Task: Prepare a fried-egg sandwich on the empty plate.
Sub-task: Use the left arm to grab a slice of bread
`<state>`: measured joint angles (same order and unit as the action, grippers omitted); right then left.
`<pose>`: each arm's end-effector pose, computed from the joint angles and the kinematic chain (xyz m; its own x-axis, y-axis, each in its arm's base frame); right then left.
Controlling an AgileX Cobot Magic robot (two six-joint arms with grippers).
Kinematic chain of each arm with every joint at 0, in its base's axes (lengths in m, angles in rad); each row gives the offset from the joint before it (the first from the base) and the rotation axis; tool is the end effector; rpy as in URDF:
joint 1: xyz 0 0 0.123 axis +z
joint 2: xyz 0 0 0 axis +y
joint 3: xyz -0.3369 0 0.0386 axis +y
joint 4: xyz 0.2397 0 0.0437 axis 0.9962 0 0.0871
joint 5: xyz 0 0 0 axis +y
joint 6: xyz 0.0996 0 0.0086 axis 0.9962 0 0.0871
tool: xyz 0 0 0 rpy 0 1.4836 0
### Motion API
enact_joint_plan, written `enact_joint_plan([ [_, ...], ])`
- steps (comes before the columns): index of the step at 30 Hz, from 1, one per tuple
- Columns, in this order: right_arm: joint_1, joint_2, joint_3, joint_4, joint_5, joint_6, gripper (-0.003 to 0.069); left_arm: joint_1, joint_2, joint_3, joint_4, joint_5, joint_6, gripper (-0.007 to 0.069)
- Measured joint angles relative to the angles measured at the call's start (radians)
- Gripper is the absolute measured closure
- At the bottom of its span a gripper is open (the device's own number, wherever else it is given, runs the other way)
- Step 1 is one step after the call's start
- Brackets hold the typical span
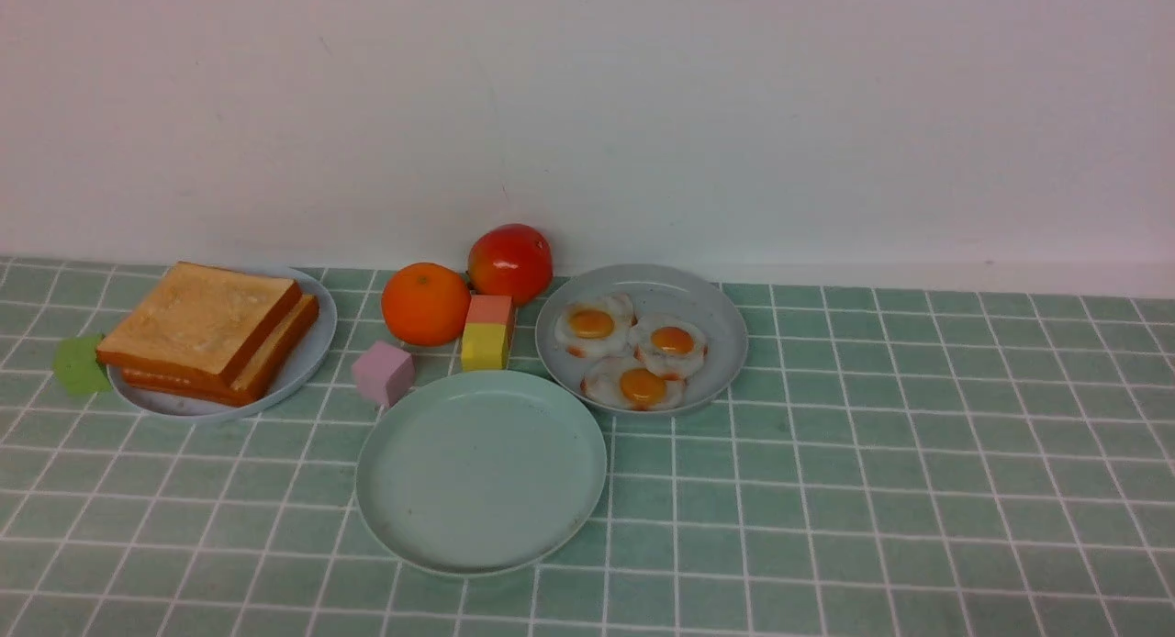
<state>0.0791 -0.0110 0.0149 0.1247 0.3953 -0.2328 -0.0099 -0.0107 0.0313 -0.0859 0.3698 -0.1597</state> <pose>-0.0027 0.0046 0.1702 -0.2867 -0.1403 -0.9477 -0.1592 0.9824 -0.0973 -0.0014 -0.0031 0.1669 -0.2982 -0.2345 -0.9252 -0.0323 0.9713 -0.2357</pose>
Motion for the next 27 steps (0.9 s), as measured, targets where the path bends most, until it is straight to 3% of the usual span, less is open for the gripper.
enact_joint_plan([
  [27,0.0,0.0,0.0,0.0,0.0,0.0,0.042,0.0,0.0,0.0,-0.003,-0.02,0.0,0.0472],
])
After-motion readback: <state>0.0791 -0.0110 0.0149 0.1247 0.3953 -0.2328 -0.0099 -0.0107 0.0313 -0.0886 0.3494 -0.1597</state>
